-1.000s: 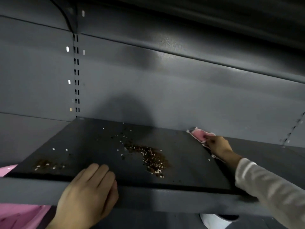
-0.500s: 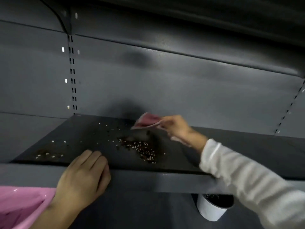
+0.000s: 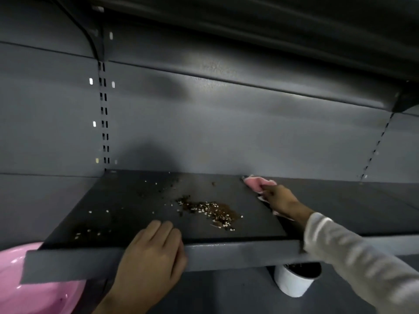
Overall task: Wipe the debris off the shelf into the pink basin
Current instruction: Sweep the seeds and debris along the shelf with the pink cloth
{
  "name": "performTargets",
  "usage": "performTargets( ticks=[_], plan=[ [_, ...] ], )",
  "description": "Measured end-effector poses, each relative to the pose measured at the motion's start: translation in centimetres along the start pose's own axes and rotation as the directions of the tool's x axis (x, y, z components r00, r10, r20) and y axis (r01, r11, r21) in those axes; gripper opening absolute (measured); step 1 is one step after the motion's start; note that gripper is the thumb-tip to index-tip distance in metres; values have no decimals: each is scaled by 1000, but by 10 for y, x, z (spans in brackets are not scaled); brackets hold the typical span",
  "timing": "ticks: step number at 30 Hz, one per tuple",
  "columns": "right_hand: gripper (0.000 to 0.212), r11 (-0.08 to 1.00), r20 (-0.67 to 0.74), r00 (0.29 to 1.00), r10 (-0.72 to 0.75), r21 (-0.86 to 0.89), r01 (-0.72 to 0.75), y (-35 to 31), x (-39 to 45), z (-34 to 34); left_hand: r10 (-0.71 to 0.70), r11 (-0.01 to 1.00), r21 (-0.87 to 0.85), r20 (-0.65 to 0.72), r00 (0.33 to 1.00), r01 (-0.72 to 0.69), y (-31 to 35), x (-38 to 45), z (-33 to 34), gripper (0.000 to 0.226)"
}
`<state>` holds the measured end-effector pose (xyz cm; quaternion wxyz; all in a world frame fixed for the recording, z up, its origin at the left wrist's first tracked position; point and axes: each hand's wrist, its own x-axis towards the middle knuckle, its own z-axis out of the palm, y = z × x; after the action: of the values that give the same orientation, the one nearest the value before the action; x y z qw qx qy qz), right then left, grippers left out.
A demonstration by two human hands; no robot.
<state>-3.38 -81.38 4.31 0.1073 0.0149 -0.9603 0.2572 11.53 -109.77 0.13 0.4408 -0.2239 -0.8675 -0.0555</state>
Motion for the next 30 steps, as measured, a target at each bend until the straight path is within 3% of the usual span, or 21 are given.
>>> performTargets(
  ticks=[6, 10, 13, 15, 17, 19, 22, 25, 30],
  plan=[
    [31, 979, 104, 984, -143, -133, 157, -114, -16, 59, 78, 996, -54, 53, 996, -75, -14, 1, -16, 23],
    [30, 982, 126, 974, -187, 27, 185, -135, -30, 61, 89, 996, -15, 2, 996, -89, -42, -11, -29, 23],
    [28, 977, -63, 998, -30, 210, 43, -115, -33, 38, 70, 996, 56, -27, 997, -69, -69, -25, -38, 23],
    [28, 983, -113, 991, 77, 172, -57, -82, -41, 19, 60, 995, 86, -23, 998, -58, -87, -33, -45, 24],
    [30, 984, -76, 982, 172, 67, -167, -51, -50, 7, 52, 996, 71, -32, 998, -50, -99, -39, -49, 24],
    [32, 946, 12, 978, 210, 249, -207, -46, -57, 10, 70, 997, 32, -43, 997, -69, -103, -43, -50, 23],
    [35, 885, 18, 987, 159, 440, -151, -79, -62, 26, 125, 992, -1, -23, 992, -125, -104, -43, -47, 23],
    [39, 979, 20, 999, -31, 202, 26, -113, -74, 41, 94, 996, 1, -26, 995, -94, -104, -43, -48, 21],
    [42, 969, 30, 975, -220, 118, 215, -167, -88, 69, 69, 998, 7, -37, 997, -69, -101, -44, -47, 23]
  ],
)
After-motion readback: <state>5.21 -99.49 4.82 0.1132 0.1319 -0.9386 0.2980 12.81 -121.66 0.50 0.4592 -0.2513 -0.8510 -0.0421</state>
